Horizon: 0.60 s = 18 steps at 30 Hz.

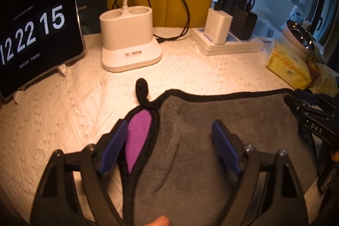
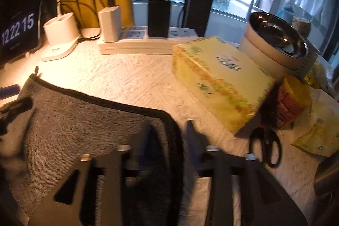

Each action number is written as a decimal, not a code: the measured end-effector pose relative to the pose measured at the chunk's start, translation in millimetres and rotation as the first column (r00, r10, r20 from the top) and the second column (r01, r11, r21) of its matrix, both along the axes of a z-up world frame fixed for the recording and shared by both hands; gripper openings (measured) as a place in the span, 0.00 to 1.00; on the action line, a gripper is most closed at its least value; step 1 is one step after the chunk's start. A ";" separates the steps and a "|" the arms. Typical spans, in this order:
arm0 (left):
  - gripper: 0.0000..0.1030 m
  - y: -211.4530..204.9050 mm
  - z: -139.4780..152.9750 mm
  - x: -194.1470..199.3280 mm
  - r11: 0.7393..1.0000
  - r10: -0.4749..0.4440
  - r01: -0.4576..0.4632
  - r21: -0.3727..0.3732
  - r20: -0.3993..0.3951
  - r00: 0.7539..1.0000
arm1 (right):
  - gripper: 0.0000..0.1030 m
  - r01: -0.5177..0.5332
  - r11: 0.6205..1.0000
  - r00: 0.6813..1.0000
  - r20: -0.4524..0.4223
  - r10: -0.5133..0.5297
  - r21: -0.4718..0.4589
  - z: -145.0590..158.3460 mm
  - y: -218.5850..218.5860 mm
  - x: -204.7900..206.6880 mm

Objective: Fold towel

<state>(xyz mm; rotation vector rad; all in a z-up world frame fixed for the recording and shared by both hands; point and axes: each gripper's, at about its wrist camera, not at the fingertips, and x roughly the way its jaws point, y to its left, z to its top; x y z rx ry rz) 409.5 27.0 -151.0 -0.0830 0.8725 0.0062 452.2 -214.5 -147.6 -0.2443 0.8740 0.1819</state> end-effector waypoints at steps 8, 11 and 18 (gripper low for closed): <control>0.81 1.9 16.5 -17.3 1.000 0.011 -0.011 0.000 0.026 1.000 | 0.63 0.018 0.999 0.999 0.033 -0.020 0.046 25.5 -8.3 -19.5; 0.81 1.0 25.6 -29.4 1.000 0.011 -0.011 -0.007 0.043 0.999 | 0.63 0.010 0.999 0.999 0.041 -0.012 0.050 33.3 -7.5 -31.1; 0.81 1.2 48.7 -62.5 1.000 0.007 -0.006 -0.013 0.084 0.996 | 0.63 -0.002 0.998 0.998 0.062 -0.002 0.059 48.9 -3.0 -60.0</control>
